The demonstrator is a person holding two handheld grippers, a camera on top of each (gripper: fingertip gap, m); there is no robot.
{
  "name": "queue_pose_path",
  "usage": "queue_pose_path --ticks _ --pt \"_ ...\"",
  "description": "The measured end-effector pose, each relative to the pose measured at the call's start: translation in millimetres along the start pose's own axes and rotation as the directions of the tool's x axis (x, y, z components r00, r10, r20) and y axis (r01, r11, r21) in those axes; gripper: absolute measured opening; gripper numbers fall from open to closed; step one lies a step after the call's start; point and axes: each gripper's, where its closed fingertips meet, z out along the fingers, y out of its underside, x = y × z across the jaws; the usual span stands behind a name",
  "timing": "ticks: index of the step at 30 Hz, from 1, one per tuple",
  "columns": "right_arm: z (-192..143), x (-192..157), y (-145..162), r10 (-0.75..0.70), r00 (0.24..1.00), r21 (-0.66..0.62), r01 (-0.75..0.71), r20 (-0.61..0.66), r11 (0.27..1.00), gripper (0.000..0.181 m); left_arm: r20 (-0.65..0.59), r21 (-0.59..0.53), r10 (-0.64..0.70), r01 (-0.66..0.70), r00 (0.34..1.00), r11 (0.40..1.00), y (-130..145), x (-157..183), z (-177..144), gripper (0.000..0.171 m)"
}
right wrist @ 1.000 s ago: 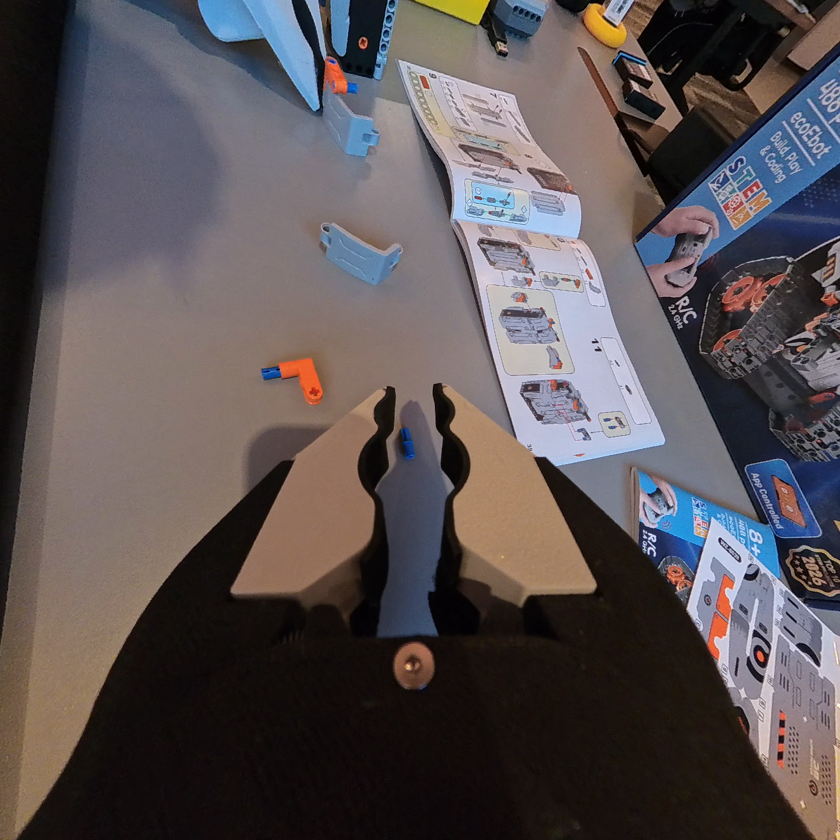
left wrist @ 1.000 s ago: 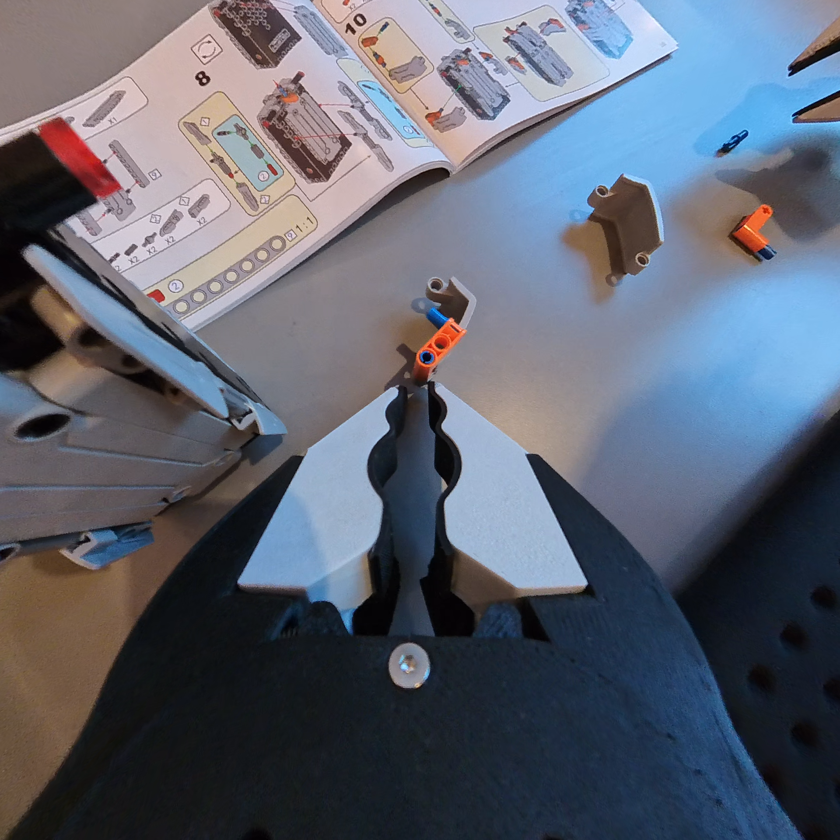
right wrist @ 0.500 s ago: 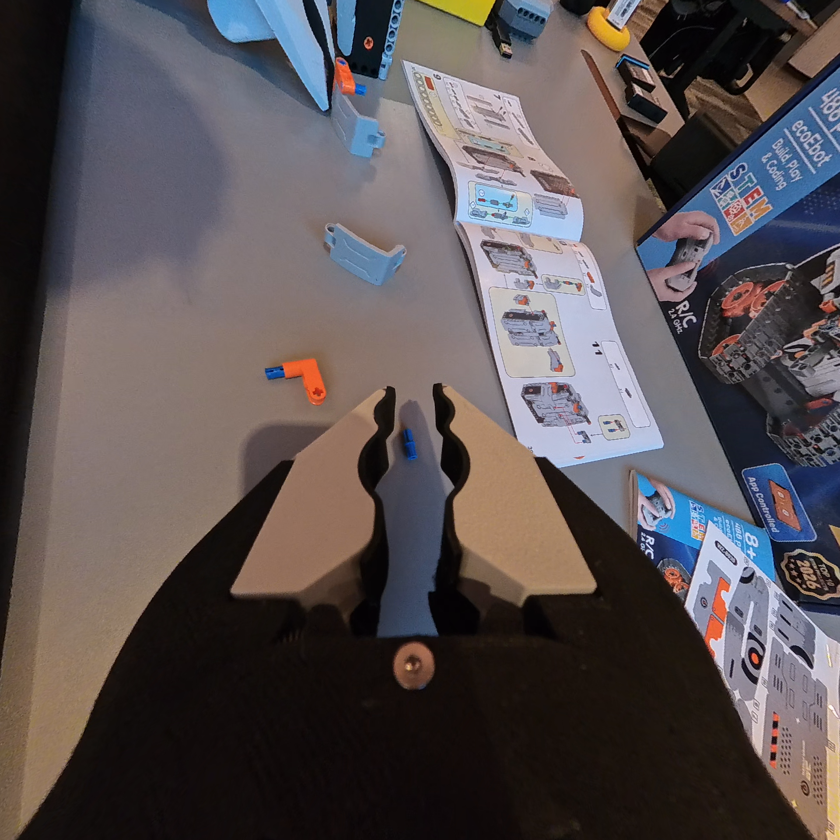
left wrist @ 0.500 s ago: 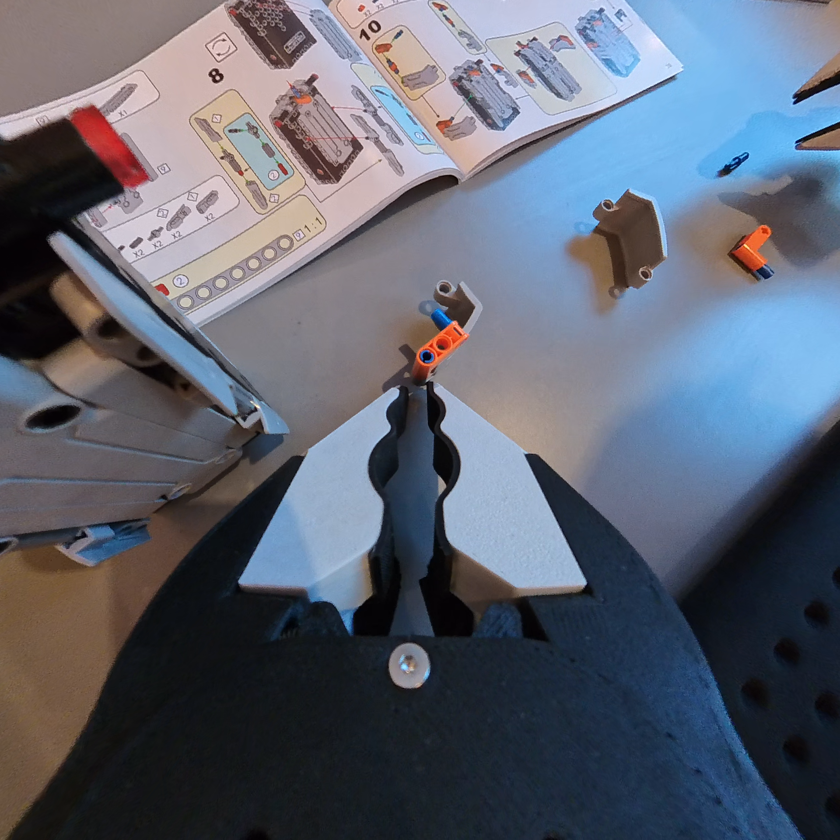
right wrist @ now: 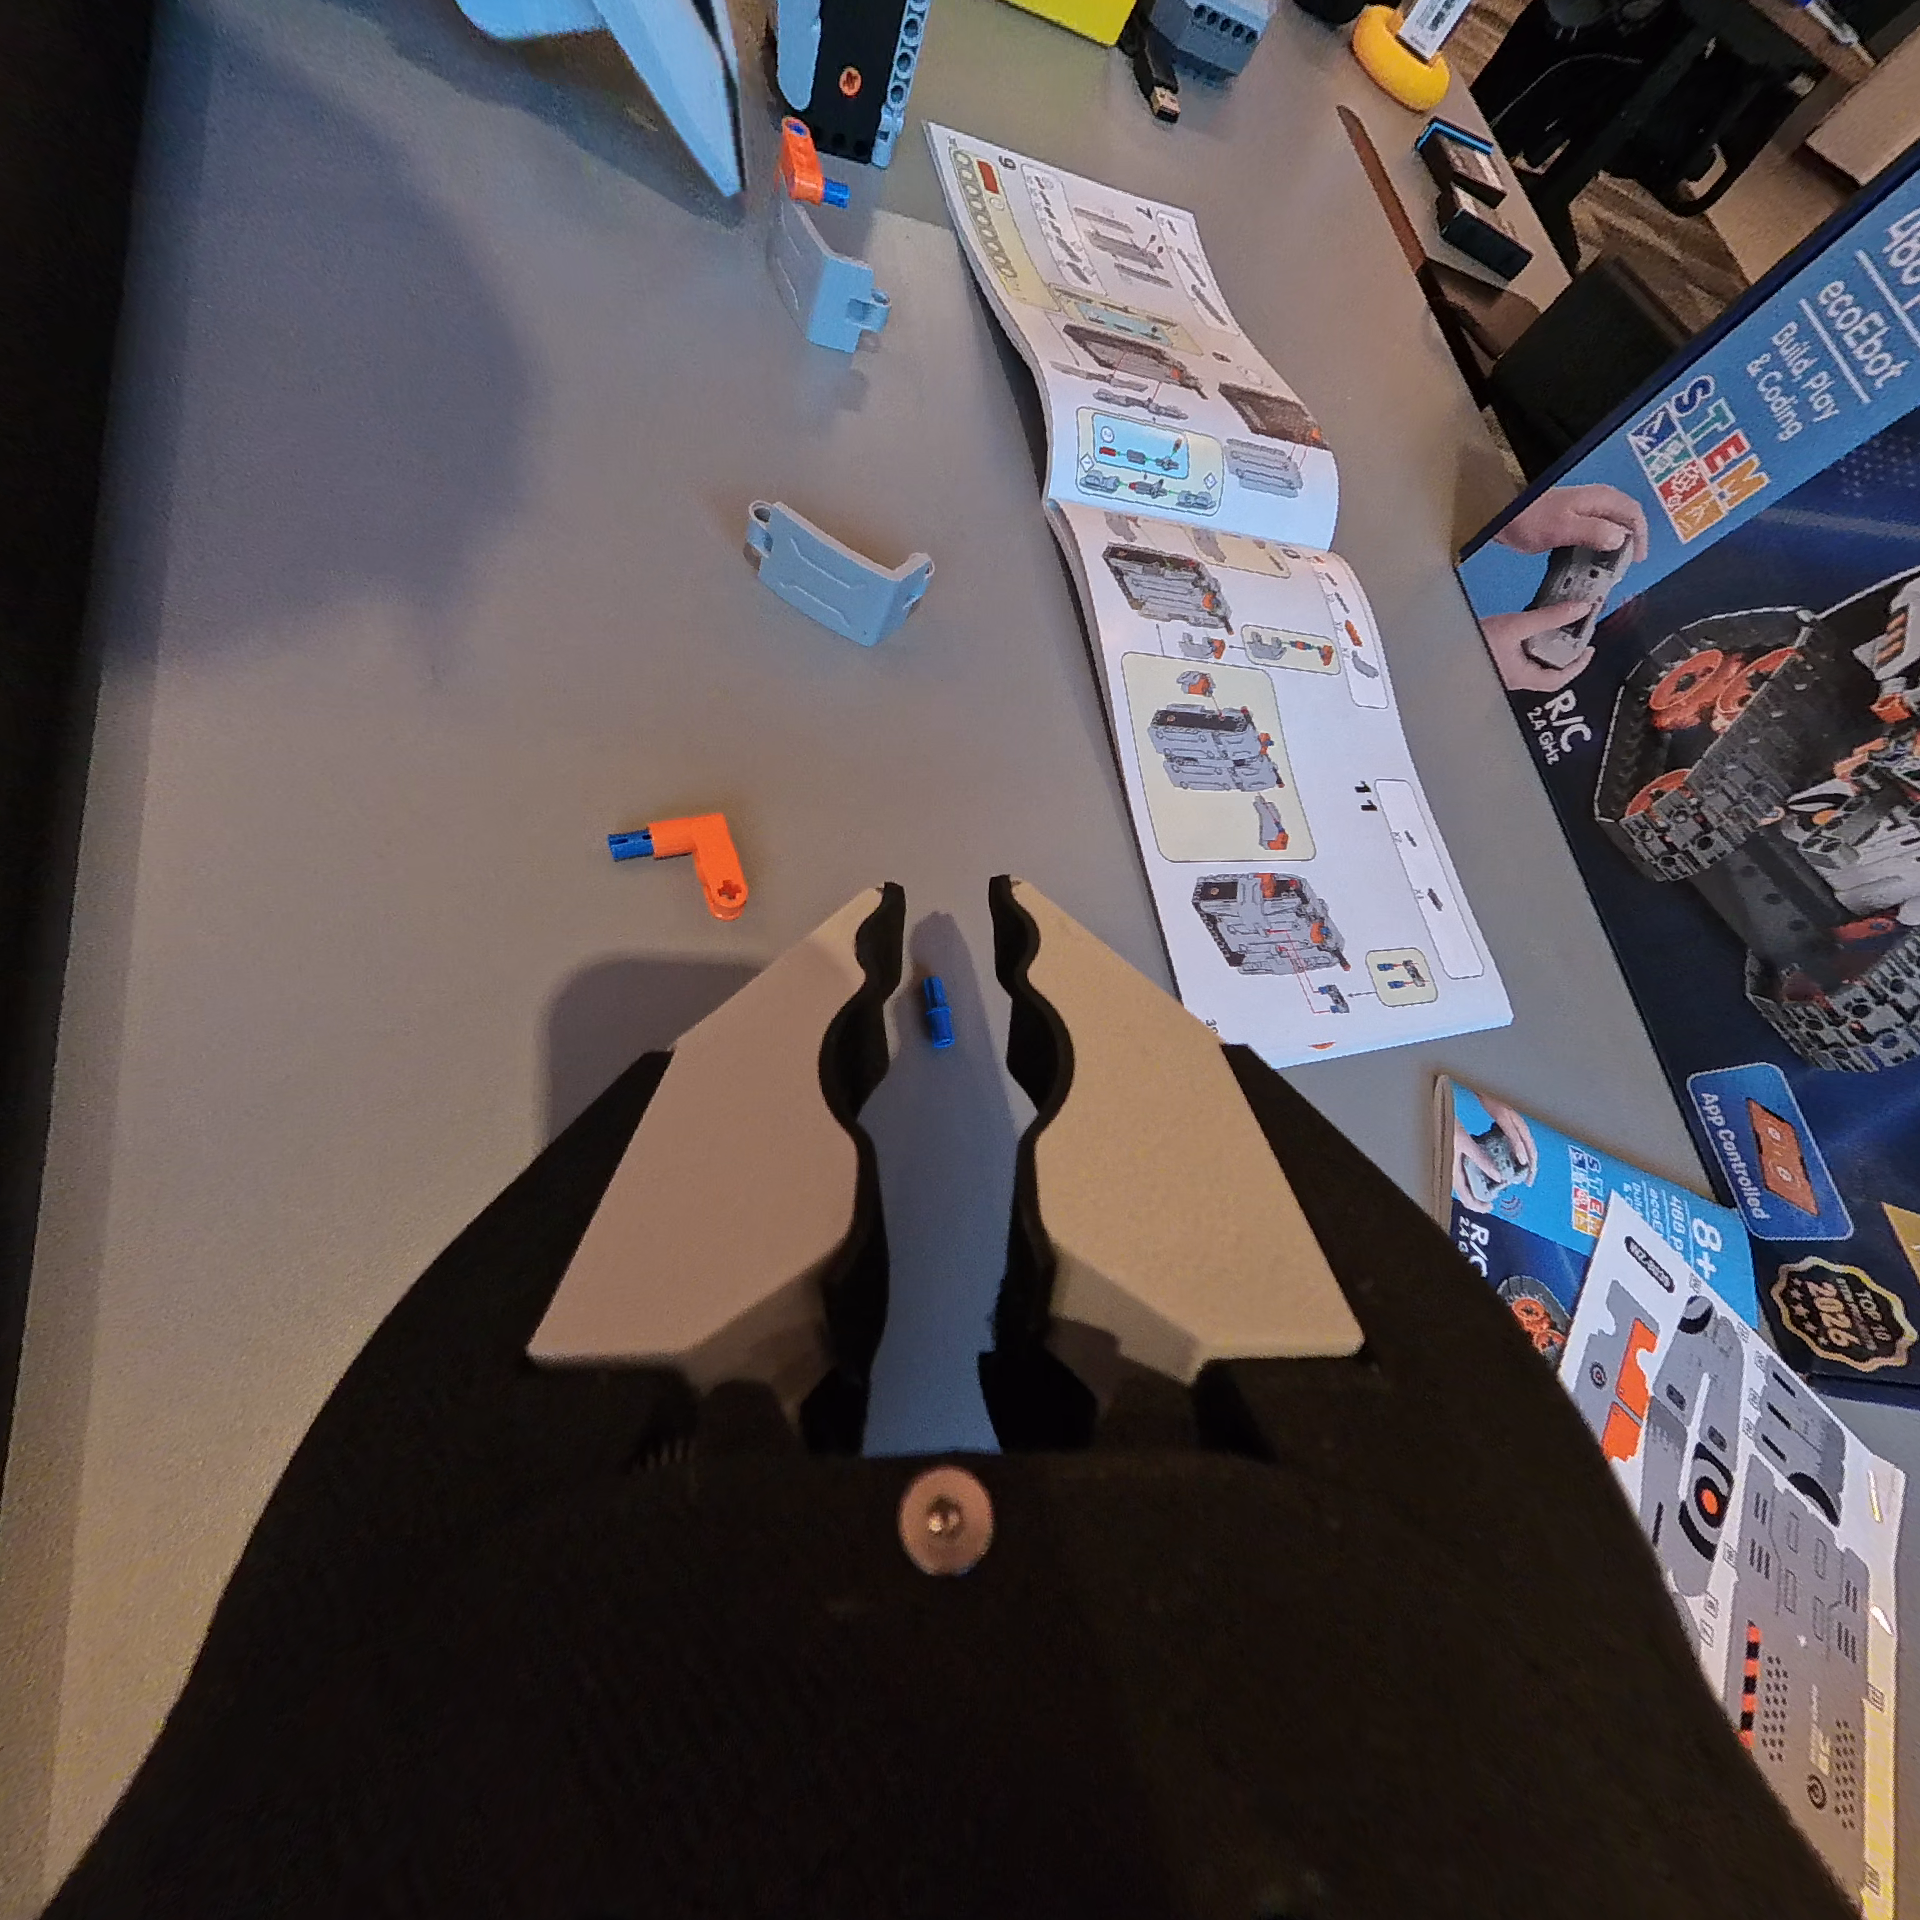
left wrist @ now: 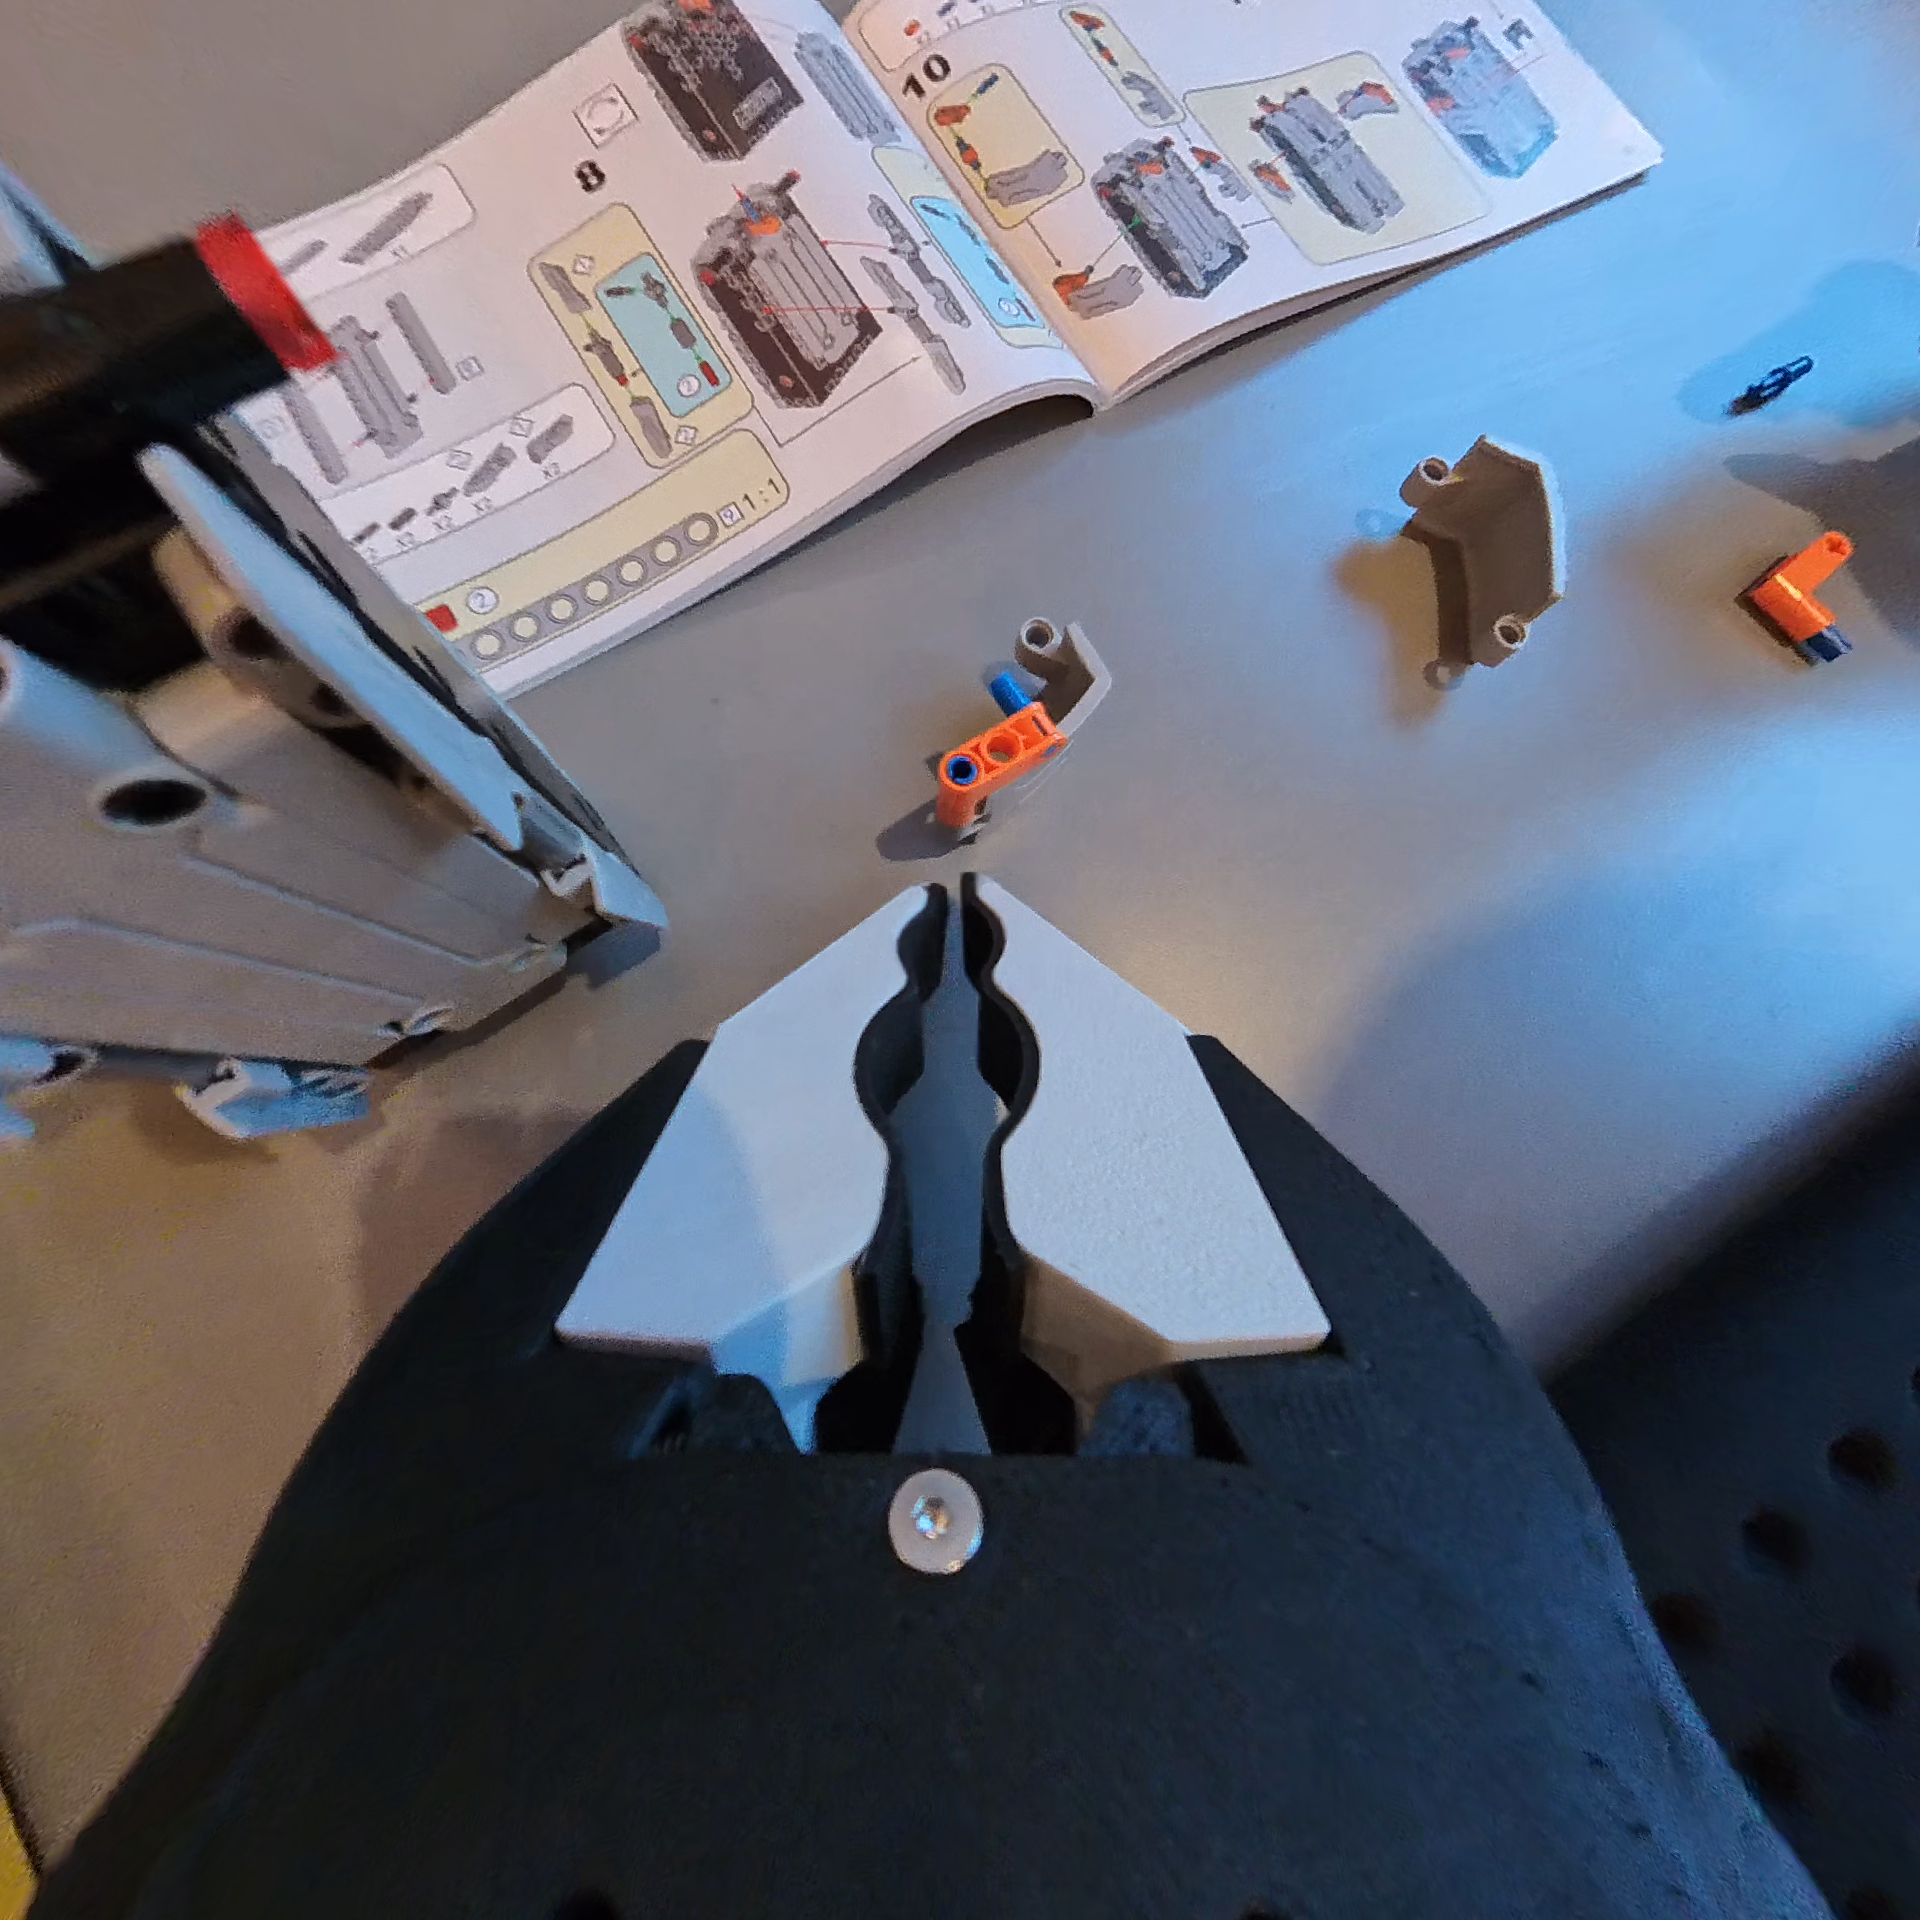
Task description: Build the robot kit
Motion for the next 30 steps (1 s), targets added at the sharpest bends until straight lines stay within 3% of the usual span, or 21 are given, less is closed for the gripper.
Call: queue_pose_path --ticks 6,16,30 --pt "1.3 -1.7 0.8 -0.017 1.000 -0.013 0.017 0.001 1.000 0.016 -0.114 0.022 -0.069 0.072 0.991 0.997 -7.8 20.6 1.6 0.000" --pt "0.1 -1.9 -0.4 -0.030 1.000 -0.014 0.030 -0.004 0.999 0.015 -0.035 -0.035 -0.051 0.050 0.998 0.998 -7.5 5.0 19.7 0.000" --pt "1.7 -5.2 0.6 -0.051 0.999 -0.029 0.051 0.005 0.998 0.015 -0.019 -0.045 -0.054 0.053 0.998 0.998 -22.9 -0.8 34.5 0.000"
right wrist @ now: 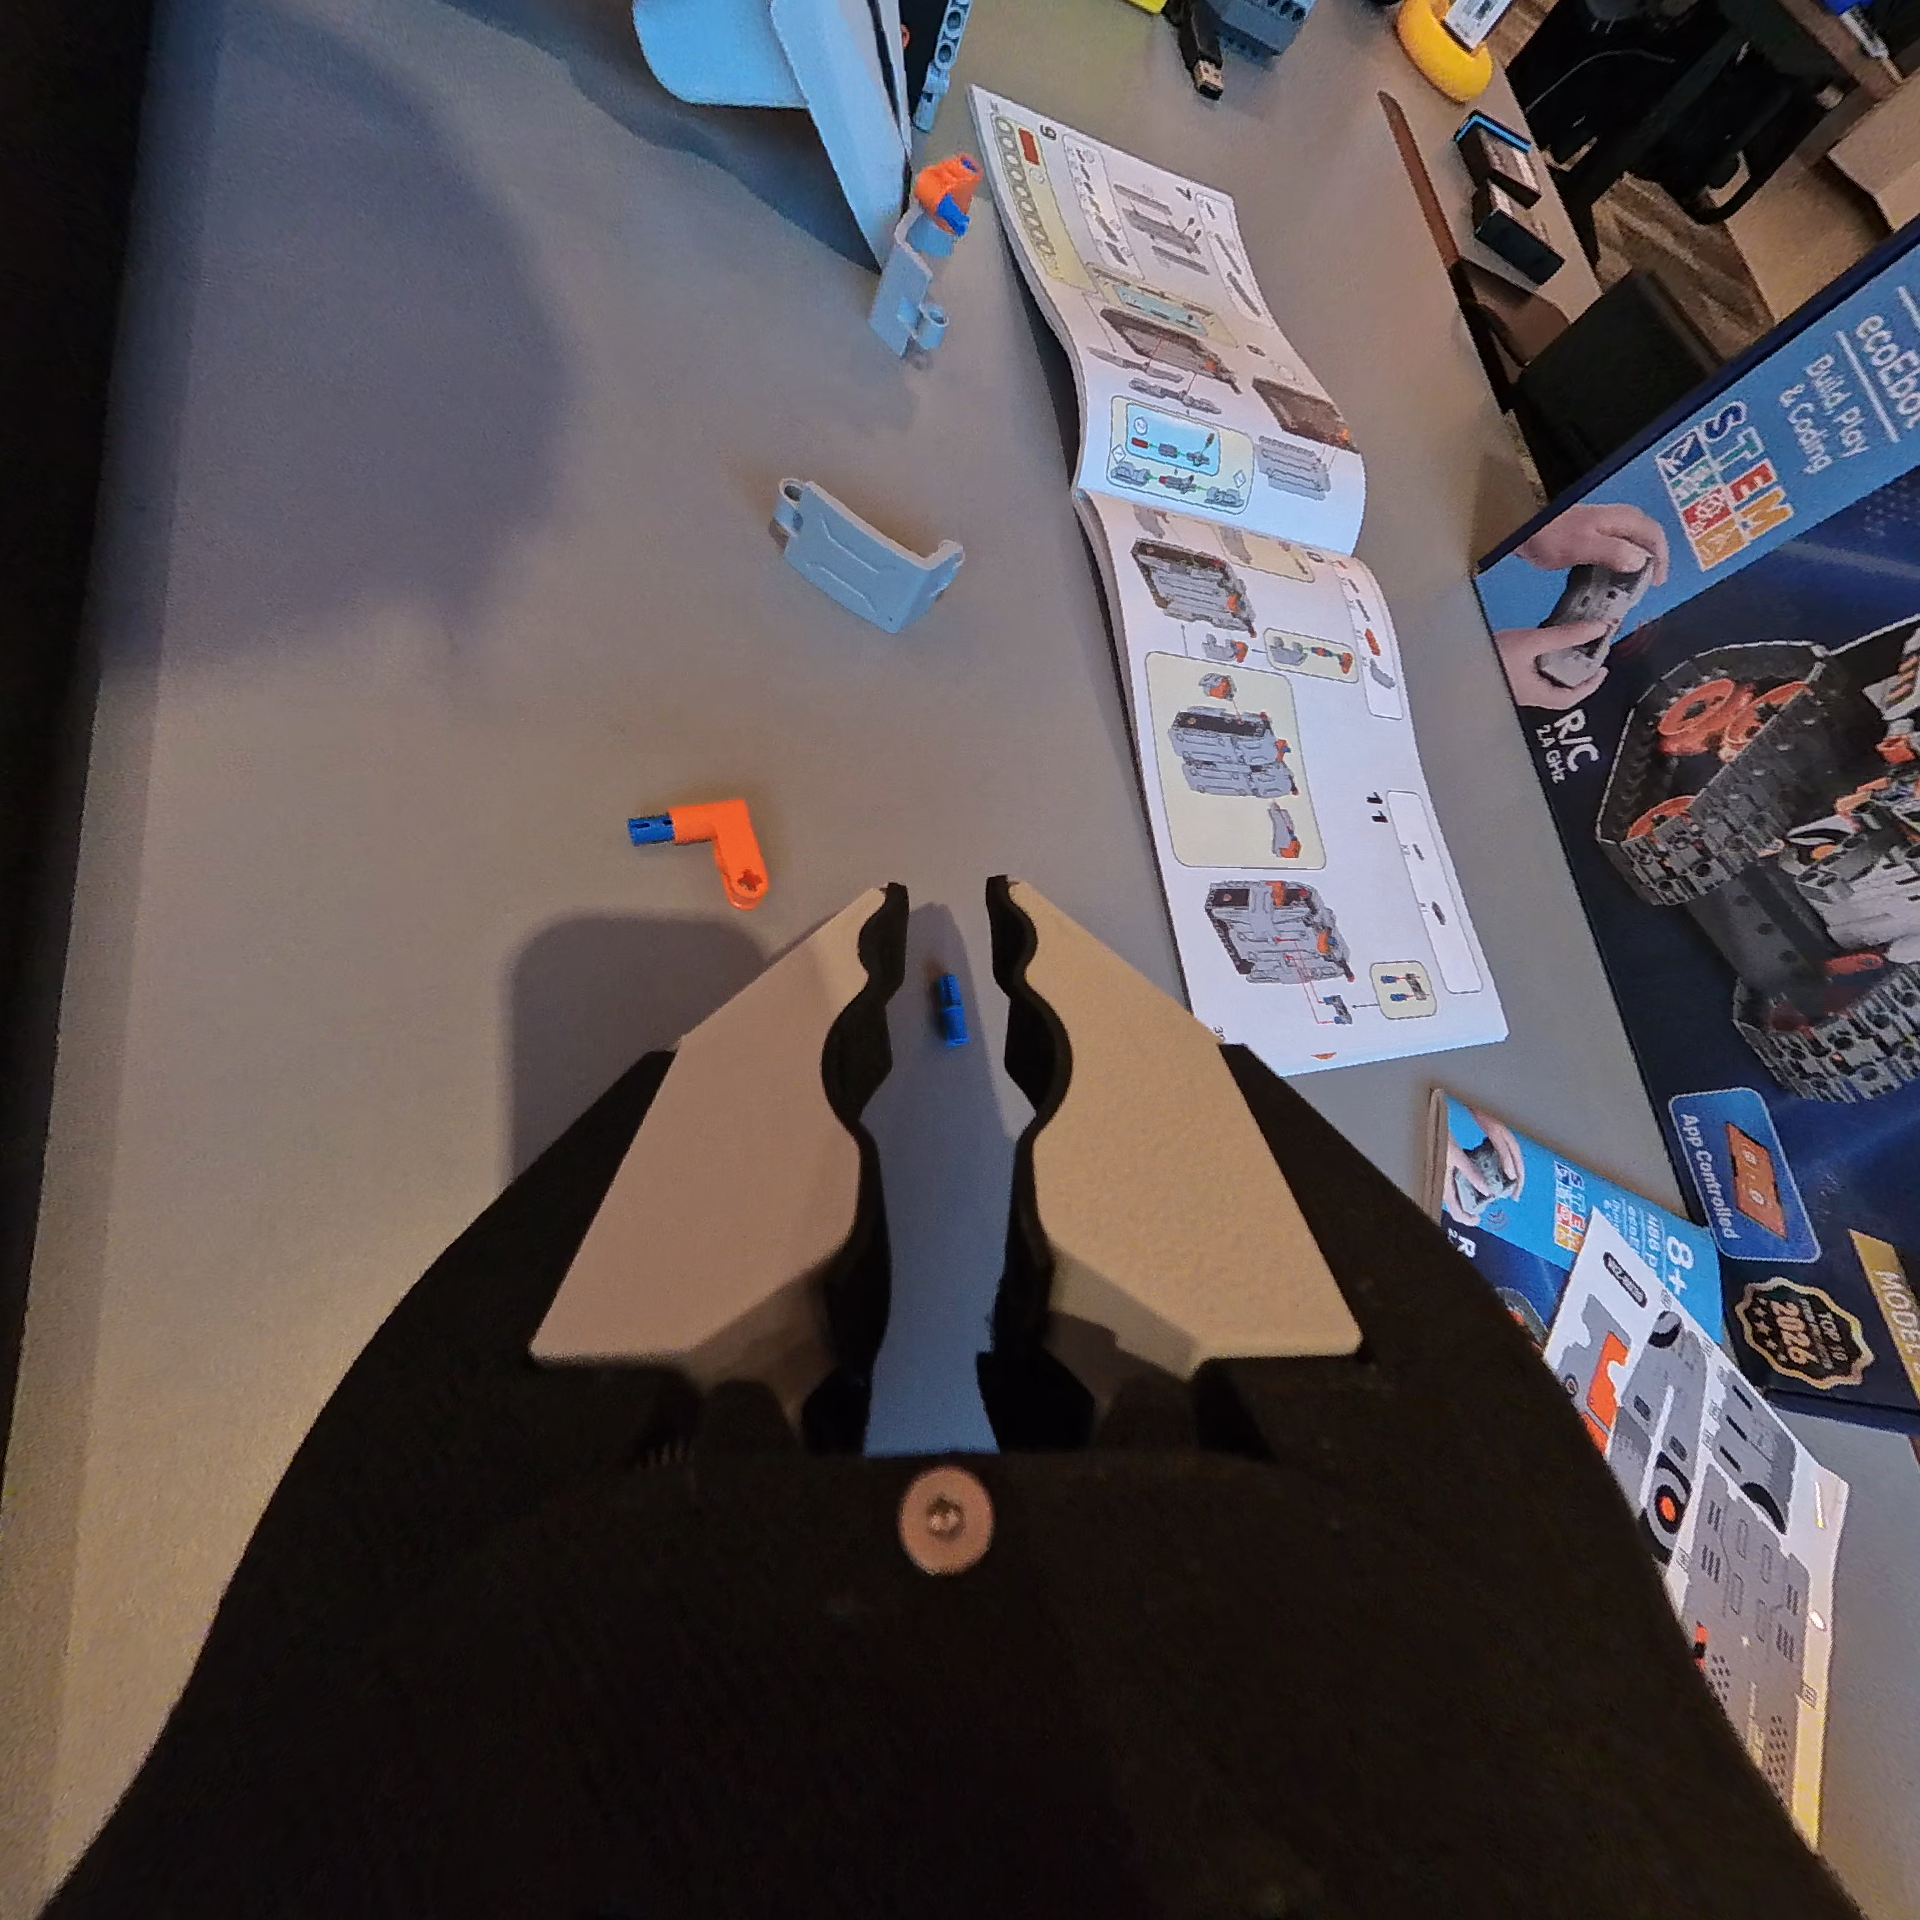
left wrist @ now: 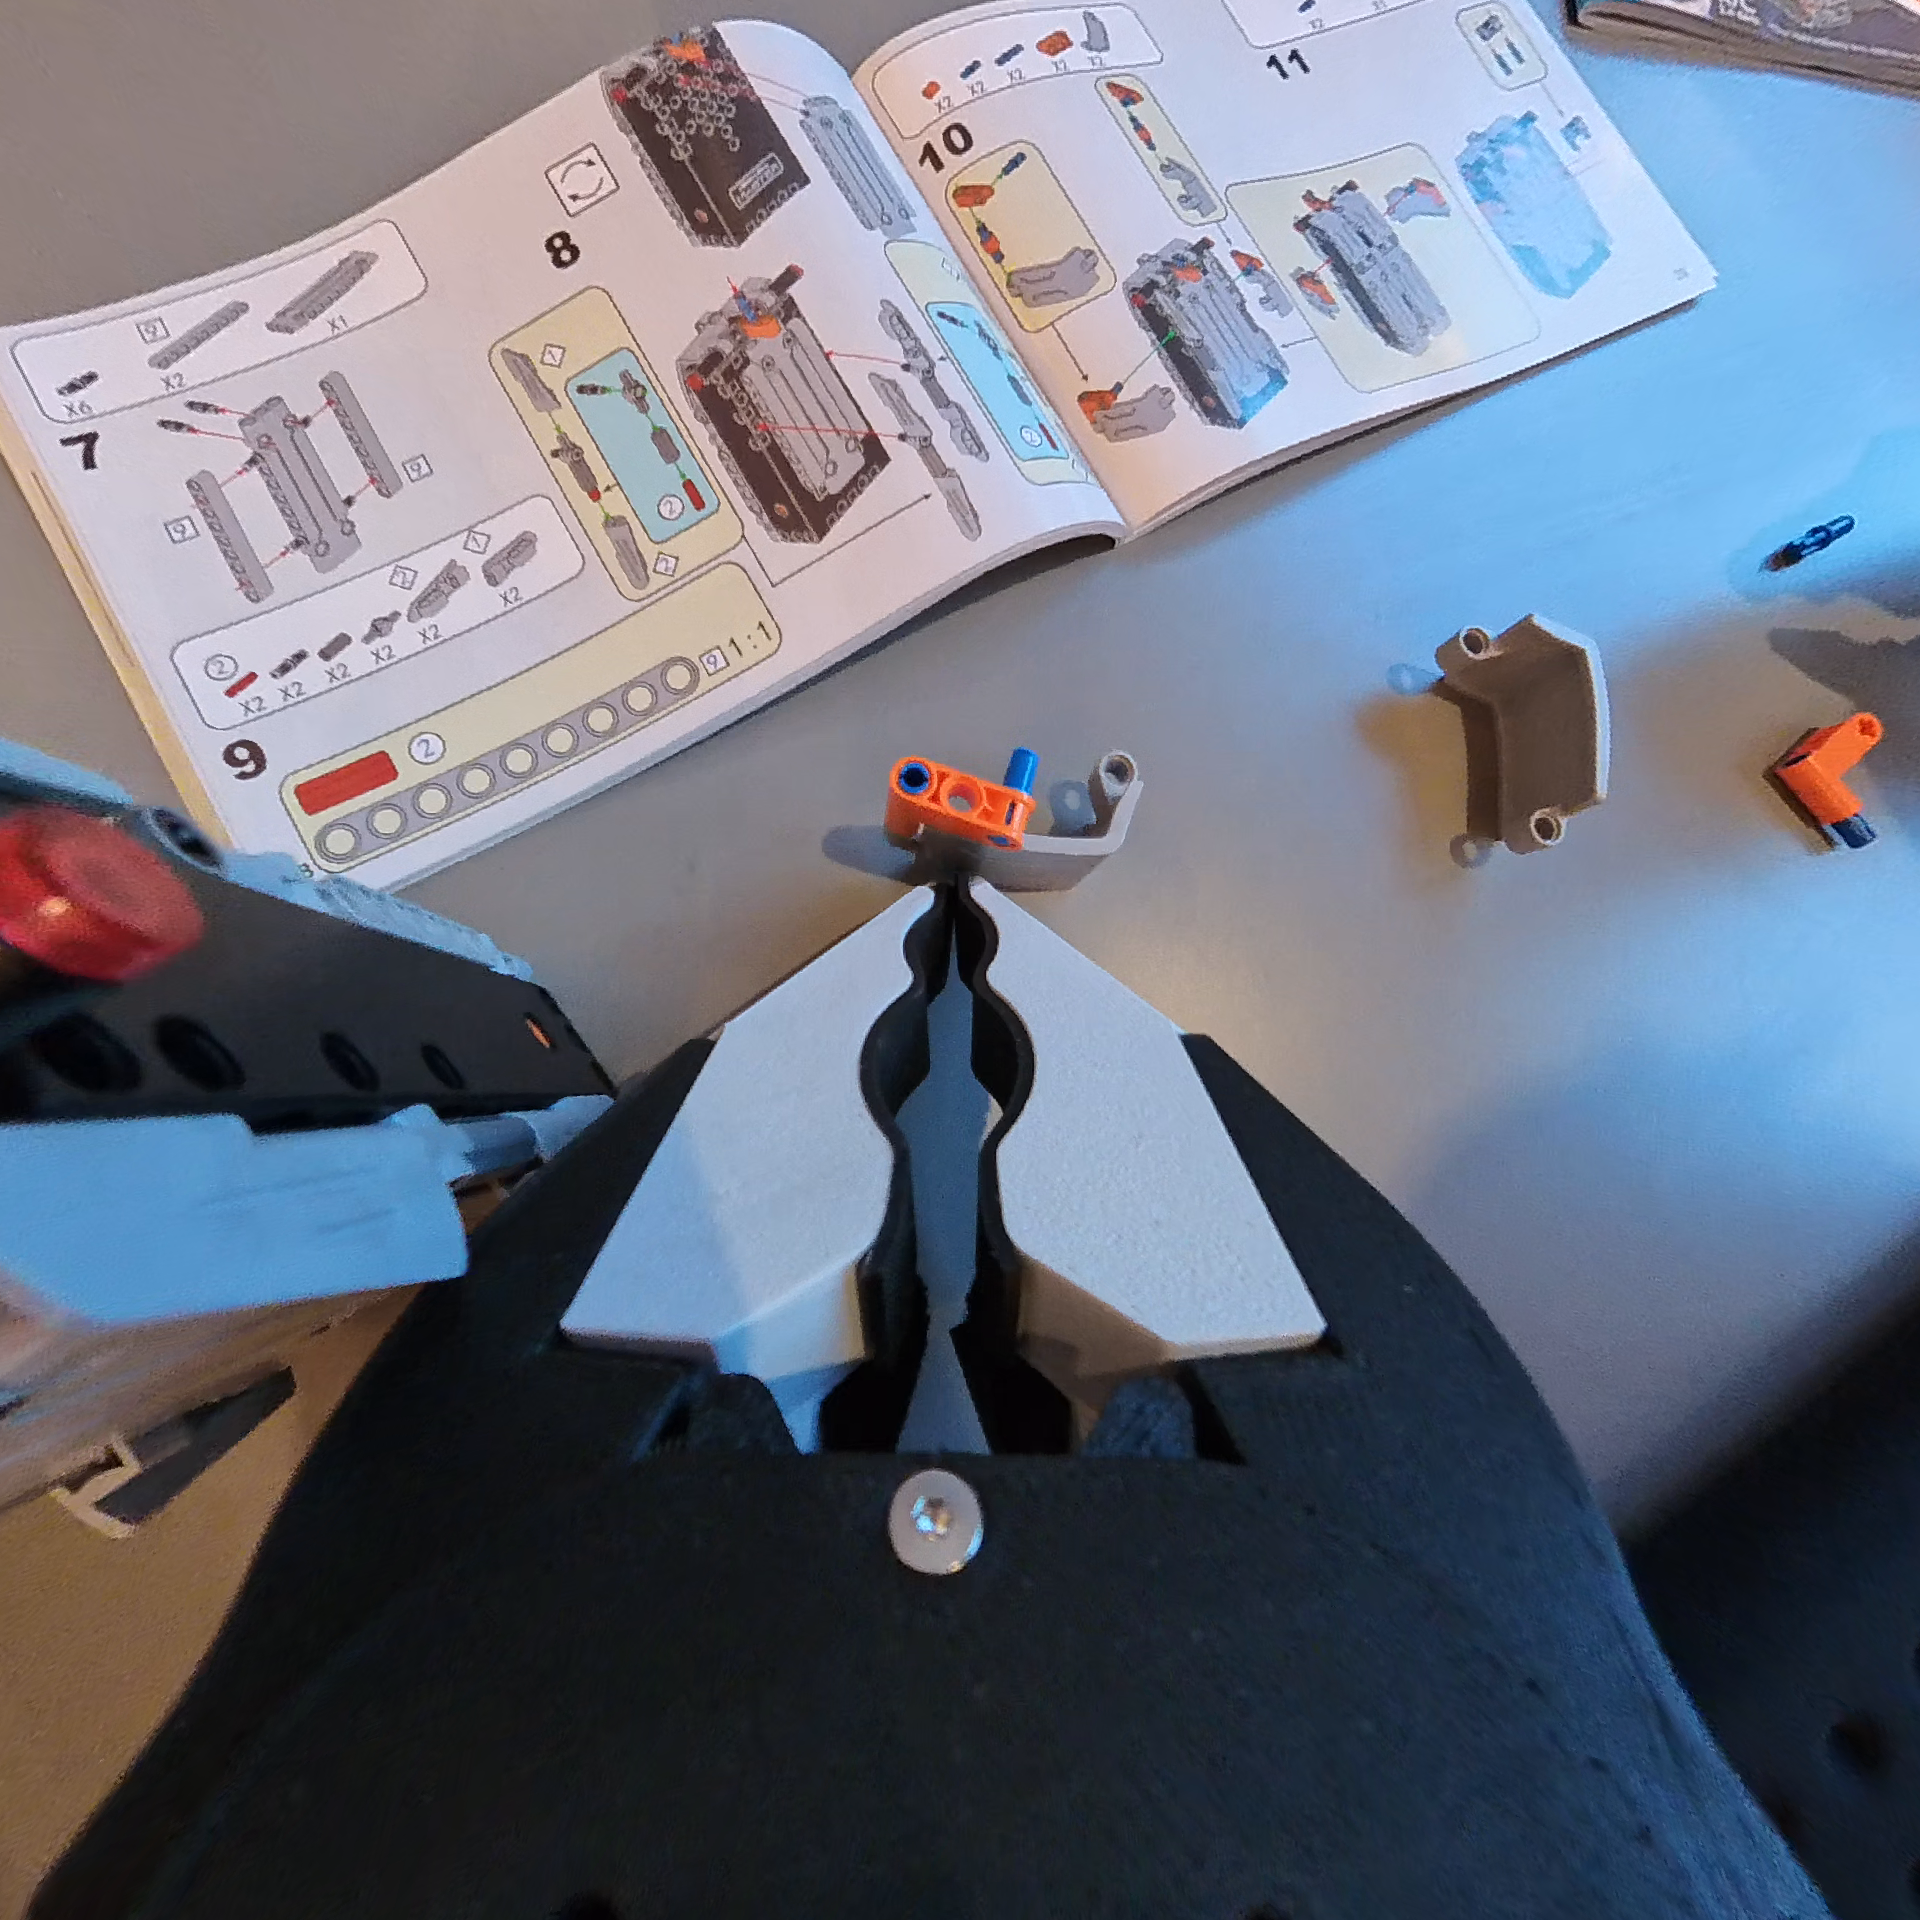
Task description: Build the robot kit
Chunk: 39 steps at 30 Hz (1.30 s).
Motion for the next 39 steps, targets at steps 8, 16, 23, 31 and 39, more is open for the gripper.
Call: queue_pose_path --ticks 8,16,23,31,39 --pt "0.9 -1.9 -0.3 -0.012 1.000 -0.006 0.012 0.003 1.000 0.015 0.046 0.013 -0.019 0.018 0.999 1.000 -0.3 1.6 0.5 0.000" --pt "0.4 -1.3 -0.2 -0.016 1.000 -0.008 0.016 0.000 1.000 0.015 0.053 0.107 0.098 -0.103 0.994 0.989 -5.8 41.1 -22.3 0.008" --pt "-0.3 -3.2 -1.8 -0.037 0.999 -0.014 0.037 -0.003 0.999 0.015 0.082 -0.067 0.471 -0.466 0.878 0.882 -24.1 46.9 -13.3 0.022" --pt "-1.5 -4.2 -4.3 -0.044 0.999 -0.006 0.044 -0.003 0.999 0.015 -0.068 -0.238 0.575 -0.573 0.816 0.784 -19.1 40.2 -1.3 0.018" --pt "-1.8 -7.8 -6.9 -0.066 0.998 -0.008 0.066 0.003 0.998 0.015 -0.126 -0.341 0.604 -0.607 0.787 0.718 -7.4 33.4 1.7 0.009"
